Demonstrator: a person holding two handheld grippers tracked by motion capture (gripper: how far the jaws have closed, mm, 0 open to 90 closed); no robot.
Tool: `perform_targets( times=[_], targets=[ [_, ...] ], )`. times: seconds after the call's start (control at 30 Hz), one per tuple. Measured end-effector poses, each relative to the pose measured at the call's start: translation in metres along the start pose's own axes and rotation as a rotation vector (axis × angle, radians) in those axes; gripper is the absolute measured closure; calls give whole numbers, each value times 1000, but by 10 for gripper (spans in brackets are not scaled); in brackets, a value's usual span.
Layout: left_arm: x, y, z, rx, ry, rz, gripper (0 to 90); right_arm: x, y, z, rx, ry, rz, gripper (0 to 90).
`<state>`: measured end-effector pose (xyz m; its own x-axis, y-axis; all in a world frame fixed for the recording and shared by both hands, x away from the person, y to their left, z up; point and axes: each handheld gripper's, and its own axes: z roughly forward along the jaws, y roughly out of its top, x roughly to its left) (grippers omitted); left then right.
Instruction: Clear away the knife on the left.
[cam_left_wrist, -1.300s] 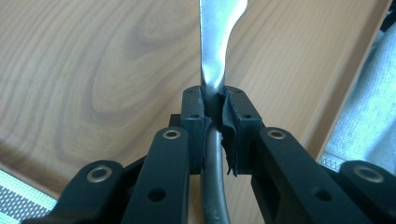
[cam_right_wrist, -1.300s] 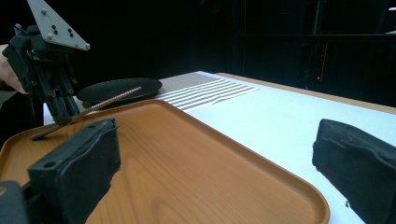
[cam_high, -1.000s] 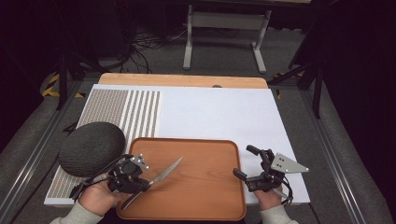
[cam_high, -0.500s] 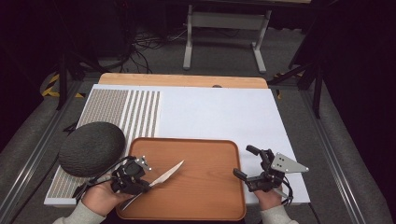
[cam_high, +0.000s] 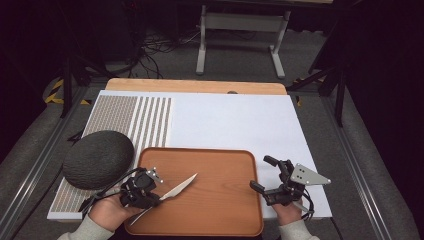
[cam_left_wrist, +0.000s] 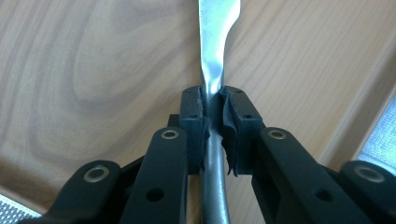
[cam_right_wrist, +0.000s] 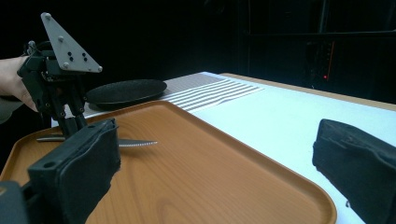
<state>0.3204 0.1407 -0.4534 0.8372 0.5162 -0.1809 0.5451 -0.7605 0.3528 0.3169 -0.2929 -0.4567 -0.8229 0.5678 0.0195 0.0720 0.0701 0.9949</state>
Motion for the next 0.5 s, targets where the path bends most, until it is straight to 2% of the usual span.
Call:
perform_targets(
  times=[0.13,0.2,0.27,0.37,0.47,0.5],
  targets=[
    [-1,0,0,4,1,10,783,0,0,0,0,0,0,15],
    [0,0,-3,-17,-10,15,738,0,0,0,0,1,1,14],
    [0,0,-3,-19,-14,17,680,0,0,0,1,1,1,15],
    [-2,0,-5,-55,-24,40,573,0,0,0,0,0,0,14],
    [-2,1,-6,-80,-43,34,439,0,0,0,0,0,-1,15],
    [-3,2,-8,-104,-52,30,395,0,0,0,1,-2,-2,14]
  ],
)
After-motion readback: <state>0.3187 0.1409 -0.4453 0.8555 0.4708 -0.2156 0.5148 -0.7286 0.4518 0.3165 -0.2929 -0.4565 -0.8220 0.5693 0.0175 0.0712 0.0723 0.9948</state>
